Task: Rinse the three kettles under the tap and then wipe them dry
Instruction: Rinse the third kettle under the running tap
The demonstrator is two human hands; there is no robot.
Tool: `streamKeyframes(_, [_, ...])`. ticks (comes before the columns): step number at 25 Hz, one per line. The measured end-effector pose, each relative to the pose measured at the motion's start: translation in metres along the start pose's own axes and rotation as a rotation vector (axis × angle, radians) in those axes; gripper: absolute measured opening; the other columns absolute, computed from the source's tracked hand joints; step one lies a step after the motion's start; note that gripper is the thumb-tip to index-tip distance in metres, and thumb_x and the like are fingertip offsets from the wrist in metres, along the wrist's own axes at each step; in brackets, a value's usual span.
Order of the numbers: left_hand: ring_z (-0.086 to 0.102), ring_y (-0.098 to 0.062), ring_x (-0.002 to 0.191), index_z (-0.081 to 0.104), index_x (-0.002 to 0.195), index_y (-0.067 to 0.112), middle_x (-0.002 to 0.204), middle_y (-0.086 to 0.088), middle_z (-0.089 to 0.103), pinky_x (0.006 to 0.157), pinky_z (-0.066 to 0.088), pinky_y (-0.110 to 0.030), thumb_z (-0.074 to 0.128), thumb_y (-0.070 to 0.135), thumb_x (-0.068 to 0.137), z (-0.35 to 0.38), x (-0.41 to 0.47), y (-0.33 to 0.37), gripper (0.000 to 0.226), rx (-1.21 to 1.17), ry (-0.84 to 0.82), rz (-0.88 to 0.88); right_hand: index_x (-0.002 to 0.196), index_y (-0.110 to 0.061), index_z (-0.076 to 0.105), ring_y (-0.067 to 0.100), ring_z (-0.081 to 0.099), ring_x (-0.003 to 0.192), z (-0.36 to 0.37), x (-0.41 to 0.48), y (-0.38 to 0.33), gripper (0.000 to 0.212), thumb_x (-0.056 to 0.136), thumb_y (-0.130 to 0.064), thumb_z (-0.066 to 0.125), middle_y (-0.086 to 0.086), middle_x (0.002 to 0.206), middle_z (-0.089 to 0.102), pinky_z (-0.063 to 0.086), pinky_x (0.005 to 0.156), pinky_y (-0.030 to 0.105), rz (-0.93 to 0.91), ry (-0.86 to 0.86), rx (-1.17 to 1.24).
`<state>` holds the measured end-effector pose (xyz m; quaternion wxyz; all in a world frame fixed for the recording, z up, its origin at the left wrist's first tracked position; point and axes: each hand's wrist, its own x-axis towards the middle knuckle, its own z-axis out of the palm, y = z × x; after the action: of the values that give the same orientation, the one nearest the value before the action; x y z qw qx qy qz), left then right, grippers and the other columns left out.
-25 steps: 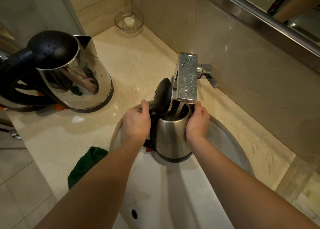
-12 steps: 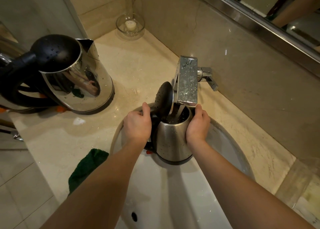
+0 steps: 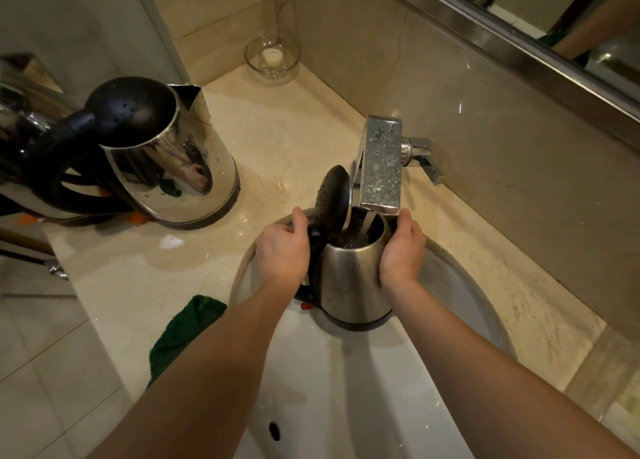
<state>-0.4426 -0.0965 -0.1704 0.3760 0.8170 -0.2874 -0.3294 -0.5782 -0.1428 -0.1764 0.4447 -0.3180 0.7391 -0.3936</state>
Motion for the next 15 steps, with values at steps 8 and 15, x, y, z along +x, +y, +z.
streamKeyframes(8, [0.04, -0.012, 0.043, 0.044, 0.051, 0.016, 0.047, 0.002, 0.042, 0.05, 0.036, -0.027, 0.038, 0.046, 0.102, 0.0, -0.002, -0.002, 0.059, 0.009, 0.039, 0.014, 0.07, -0.015, 0.051, 0.021, 0.048, 0.076, -0.015, 0.005, 0.0, 0.041, 0.101, -0.039, 0.038, 0.005, 0.078, 0.054, 0.039, 0.078, 0.038, 0.016, -0.022, 0.055])
streamKeyframes(15, [0.045, -0.013, 0.046, 0.047, 0.055, 0.014, 0.05, -0.001, 0.046, 0.051, 0.037, -0.025, 0.037, 0.046, 0.102, 0.001, -0.001, -0.003, 0.058, 0.002, 0.052, 0.004, 0.091, -0.031, 0.056, 0.02, 0.058, 0.083, -0.029, 0.002, -0.041, 0.025, 0.101, -0.04, 0.036, 0.01, 0.097, 0.069, 0.047, 0.081, 0.037, -0.016, -0.056, 0.236])
